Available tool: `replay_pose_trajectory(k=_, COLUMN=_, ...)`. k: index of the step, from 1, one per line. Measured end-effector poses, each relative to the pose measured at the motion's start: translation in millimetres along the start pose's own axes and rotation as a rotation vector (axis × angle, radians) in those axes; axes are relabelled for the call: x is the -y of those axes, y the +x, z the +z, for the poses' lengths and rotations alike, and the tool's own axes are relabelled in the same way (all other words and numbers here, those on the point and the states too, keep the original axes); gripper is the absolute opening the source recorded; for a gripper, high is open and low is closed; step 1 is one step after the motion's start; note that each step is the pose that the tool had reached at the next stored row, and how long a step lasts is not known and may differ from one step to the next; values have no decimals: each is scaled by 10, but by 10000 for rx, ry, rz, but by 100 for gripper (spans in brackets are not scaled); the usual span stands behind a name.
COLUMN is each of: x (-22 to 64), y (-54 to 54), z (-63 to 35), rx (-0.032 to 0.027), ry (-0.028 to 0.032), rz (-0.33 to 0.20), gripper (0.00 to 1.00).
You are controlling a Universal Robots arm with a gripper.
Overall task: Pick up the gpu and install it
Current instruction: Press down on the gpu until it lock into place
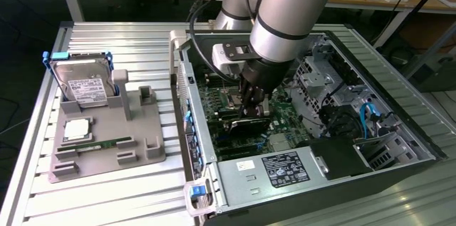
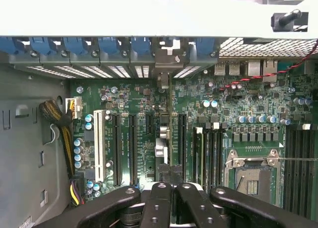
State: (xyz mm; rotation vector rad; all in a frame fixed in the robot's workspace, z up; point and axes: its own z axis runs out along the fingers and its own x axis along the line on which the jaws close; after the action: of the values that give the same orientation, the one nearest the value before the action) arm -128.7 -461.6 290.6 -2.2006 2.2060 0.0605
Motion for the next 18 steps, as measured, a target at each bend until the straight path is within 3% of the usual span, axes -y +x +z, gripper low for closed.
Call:
replay_pose_trajectory(k=11, x=-16, y=1, z=0, rx=-1, ry=2, rz=2, gripper=11)
replay_pose_trajectory(k=14, x=-55, y=1, z=0, rx=-1, ry=22, rz=-1, gripper=11)
replay_pose_trajectory(k=18, x=-172, y=1, z=1, rx=-1, ry=58, rz=-2, gripper=11)
